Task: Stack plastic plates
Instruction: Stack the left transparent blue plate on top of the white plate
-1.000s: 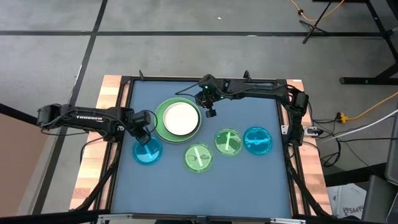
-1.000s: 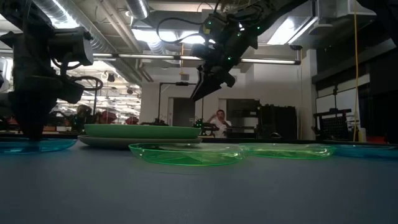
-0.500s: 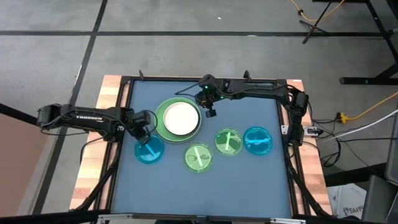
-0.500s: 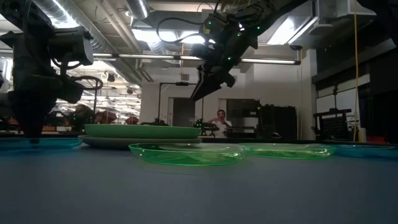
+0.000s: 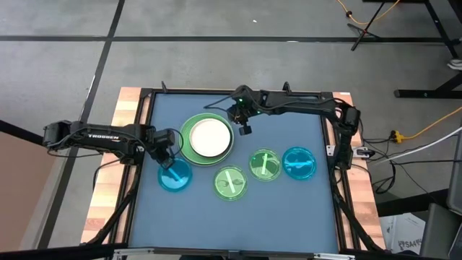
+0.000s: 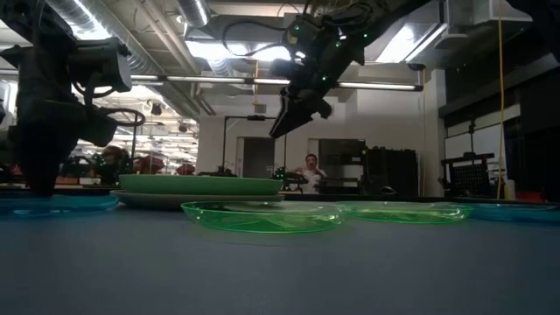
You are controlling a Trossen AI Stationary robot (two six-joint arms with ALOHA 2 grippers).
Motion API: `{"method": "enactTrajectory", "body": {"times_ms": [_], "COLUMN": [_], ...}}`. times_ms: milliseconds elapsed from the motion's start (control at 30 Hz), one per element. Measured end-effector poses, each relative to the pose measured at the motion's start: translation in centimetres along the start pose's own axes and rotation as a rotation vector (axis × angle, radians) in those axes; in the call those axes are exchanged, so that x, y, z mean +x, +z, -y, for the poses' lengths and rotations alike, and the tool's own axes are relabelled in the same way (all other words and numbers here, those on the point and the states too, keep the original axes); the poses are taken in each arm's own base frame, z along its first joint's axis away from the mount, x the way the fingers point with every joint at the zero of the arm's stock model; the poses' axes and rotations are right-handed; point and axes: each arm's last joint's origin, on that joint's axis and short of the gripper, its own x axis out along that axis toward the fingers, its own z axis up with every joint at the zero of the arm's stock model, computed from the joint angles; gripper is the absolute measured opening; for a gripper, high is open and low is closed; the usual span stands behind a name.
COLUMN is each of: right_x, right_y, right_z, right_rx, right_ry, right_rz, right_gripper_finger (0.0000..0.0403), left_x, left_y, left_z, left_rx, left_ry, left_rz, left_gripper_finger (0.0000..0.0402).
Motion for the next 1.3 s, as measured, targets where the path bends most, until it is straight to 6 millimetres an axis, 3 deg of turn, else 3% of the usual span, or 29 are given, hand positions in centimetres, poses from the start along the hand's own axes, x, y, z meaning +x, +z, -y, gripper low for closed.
{"method": "enactTrajectory", "body": {"times_ms": [567,967,1300], "right_x": [-4.6,-8.3,-8.8], "right_y": [0.4,0.2,0.3], "right_z": [-0.2,-0.8,-0.8], "right_rx": [-0.05,-0.071,-0.072], "right_ry": [-0.001,0.037,0.032], "right_rz": [-0.047,-0.089,-0.083], "right_gripper_finger": [0.006,0.006,0.006], "left_x": [-0.3,-1.5,-2.6], "left_y": [1.2,3.1,4.4], "left_z": [1.8,3.8,4.8], "left_rx": [0.072,0.124,0.088], "left_ry": [-0.312,-0.552,-0.652], "left_rz": [0.038,0.209,0.384], "left_gripper_finger": [0.0,0.0,0.0]}}
